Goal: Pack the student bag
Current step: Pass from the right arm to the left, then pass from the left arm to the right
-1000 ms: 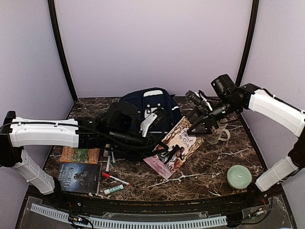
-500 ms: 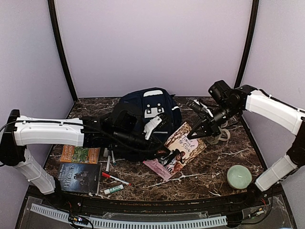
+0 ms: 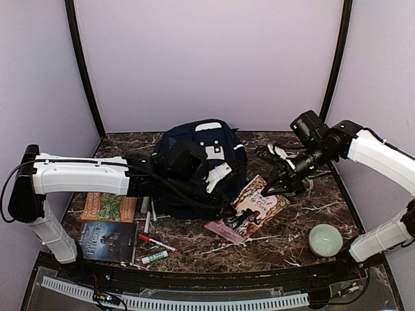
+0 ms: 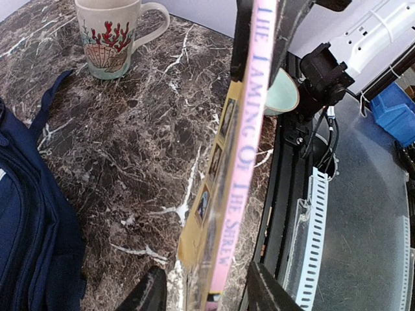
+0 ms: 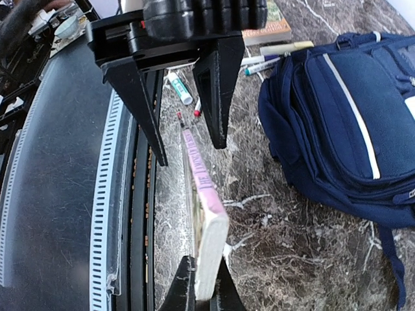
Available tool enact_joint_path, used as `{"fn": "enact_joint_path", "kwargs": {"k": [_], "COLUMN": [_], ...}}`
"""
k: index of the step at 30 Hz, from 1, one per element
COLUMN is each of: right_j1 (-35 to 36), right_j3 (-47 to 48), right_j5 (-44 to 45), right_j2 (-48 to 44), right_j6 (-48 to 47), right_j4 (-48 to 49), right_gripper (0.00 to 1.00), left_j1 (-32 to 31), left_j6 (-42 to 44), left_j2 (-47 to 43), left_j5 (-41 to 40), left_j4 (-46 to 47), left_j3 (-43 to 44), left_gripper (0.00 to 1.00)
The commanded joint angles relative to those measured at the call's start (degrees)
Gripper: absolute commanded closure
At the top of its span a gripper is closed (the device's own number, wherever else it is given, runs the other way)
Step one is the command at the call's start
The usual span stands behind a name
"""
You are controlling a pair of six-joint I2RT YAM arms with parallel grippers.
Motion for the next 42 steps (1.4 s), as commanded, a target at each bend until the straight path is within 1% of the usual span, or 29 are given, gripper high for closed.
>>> {"fn": "enact_joint_path", "kwargs": {"k": [1, 5, 7, 12, 16, 17, 18, 19, 21, 22, 24, 25, 26, 27, 29, 33, 36, 39, 42], "right_j1": [0.6, 0.7, 0.9, 0.9, 0.5, 0.0, -0.9, -2.3, -5.2, -6.9, -10.0, -11.1, -12.1, -12.7, -12.8, -12.8, -12.7, -12.0, -9.9], "right_j3": [1.6, 2.3, 3.6, 7.7, 9.9, 9.9, 9.6, 9.1, 8.2, 7.3, 5.2, 3.6, 2.2, 1.1, 0.4, 2.4, 1.9, 1.9, 3.2], "right_j5": [1.5, 2.2, 3.0, 2.9, 1.4, 0.7, -0.7, -2.7, -5.5, -7.0, -9.4, -9.8, -10.6, -11.8, -13.2, -16.1, -19.8, -23.3, -24.5], "right_j2": [2.9, 4.6, 5.8, 8.5, 9.7, 9.8, 9.7, 9.5, 8.6, 7.5, 5.6, 4.6, 3.8, 3.2, 3.5, 7.1, 8.5, 10.3, 11.3], "right_j6": [-1.8, -2.6, -3.4, -5.2, -5.0, -4.4, -3.8, -3.4, -2.2, -0.3, 3.8, 9.7, 12.7, 14.2, 15.5, 17.8, 25.0, 31.8, 33.2], "right_j4": [-2.3, -1.6, -2.1, -4.4, -4.7, -4.5, -4.0, -3.7, -2.3, -0.1, 4.3, 8.7, 13.8, 15.4, 18.6, 20.5, 28.9, 36.1, 38.3], "right_gripper": [1.0, 1.0, 1.0, 1.0, 1.0, 0.99, 0.93, 0.84, 0.59, 0.51, 0.33, 0.25, 0.19, 0.14, 0.1, 0.08, 0.08, 0.08, 0.1], "left_j1": [0.0, 0.0, 0.1, 0.8, 1.7, 2.1, 2.5, 3.2, 5.0, 6.0, 8.5, 9.8, 11.1, 12.5, 14.8, 17.7, 19.0, 19.6, 19.8], "left_j6": [4.1, 6.8, 7.7, 8.5, 8.2, 8.0, 7.3, 6.7, 5.0, 4.1, 1.5, 0.0, -1.7, -3.2, -6.3, -12.2, -18.1, -22.3, -25.4], "left_j2": [2.5, 4.5, 5.3, 8.0, 9.0, 8.7, 7.9, 7.0, 4.8, 3.8, 1.6, 0.4, -0.6, -1.6, -2.5, -2.0, -1.5, -0.5, 0.5], "left_j5": [-2.3, -4.2, -4.9, -2.5, -1.2, -1.2, -0.9, -0.3, 1.7, 3.2, 5.6, 7.3, 9.8, 11.8, 16.1, 22.8, 27.2, 29.1, 29.8], "left_j4": [0.8, 0.8, 0.6, -2.1, -3.6, -3.3, -2.3, -1.0, 2.1, 3.3, 6.7, 8.5, 10.6, 12.8, 16.7, 24.3, 31.8, 36.8, 40.5], "left_j3": [2.9, 5.2, 6.1, 9.7, 12.1, 12.1, 11.7, 11.1, 9.3, 8.7, 7.4, 6.5, 5.6, 4.8, 3.6, 3.1, 1.7, 1.2, 0.8], "left_gripper": [0.53, 0.53, 0.56, 0.71, 0.92, 0.95, 0.97, 0.99, 1.0, 1.0, 1.0, 1.0, 1.0, 1.0, 1.0, 1.0, 1.0, 1.0, 1.0]}}
